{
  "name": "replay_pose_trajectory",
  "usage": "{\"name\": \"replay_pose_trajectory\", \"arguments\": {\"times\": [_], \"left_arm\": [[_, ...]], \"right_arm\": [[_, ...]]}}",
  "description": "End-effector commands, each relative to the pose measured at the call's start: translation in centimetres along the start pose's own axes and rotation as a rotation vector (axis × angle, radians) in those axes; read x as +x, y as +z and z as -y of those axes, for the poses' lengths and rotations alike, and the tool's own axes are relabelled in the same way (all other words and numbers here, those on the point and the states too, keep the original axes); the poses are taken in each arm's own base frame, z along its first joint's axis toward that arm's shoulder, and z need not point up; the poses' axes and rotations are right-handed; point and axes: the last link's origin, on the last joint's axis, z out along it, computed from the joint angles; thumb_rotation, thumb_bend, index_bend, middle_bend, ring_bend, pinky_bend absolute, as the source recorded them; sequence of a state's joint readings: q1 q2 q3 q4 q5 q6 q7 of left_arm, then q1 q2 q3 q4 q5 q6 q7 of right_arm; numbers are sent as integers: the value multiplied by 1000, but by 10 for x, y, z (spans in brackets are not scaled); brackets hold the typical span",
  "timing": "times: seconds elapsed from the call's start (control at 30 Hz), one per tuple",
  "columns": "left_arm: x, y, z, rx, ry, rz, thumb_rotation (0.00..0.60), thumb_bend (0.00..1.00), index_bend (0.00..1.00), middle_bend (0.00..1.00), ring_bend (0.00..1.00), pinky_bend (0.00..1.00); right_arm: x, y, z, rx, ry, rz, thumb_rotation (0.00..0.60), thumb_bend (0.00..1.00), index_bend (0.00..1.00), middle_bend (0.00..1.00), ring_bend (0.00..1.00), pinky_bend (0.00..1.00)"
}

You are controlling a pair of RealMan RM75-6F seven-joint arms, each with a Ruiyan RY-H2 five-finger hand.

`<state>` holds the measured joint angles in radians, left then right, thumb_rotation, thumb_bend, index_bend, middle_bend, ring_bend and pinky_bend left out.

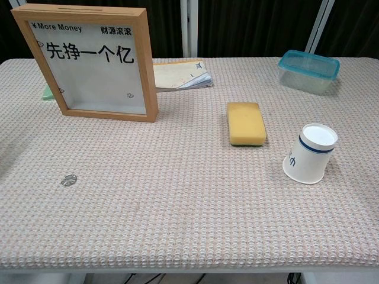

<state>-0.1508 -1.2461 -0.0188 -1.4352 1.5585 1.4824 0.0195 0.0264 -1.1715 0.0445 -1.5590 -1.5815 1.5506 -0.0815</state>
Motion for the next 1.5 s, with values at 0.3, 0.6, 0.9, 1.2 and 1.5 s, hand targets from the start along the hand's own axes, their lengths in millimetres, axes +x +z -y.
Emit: {"name": "replay_pose_trajectory", "arguments": {"times": [0.3, 0.6, 0.9, 1.2, 1.5], "left_arm": [[1, -2, -8, -25, 2, 4, 600, 133, 101, 54, 0, 22], [-5, -4, -32, -134, -18, 51, 600, 133, 106, 54, 0, 61], [-43, -5, -76, -263, -97, 153, 600, 150, 256, 66, 0, 72], [-84, 5, -98, -302, -91, 225, 600, 245, 312, 69, 0, 71], [-100, 16, -103, -276, -156, 258, 600, 297, 343, 69, 0, 62]], "right_arm": [[0, -4, -2, 2, 16, -2, 600, 438, 0, 0, 0, 0], [5, -8, -6, -16, 20, -21, 600, 438, 0, 0, 0, 0], [3, -5, -4, -13, 6, -9, 600, 438, 0, 0, 0, 0], [0, -4, -4, -17, -7, 7, 600, 437, 0, 0, 0, 0], [-4, -3, -7, -28, -7, 18, 600, 438, 0, 0, 0, 0]]}}
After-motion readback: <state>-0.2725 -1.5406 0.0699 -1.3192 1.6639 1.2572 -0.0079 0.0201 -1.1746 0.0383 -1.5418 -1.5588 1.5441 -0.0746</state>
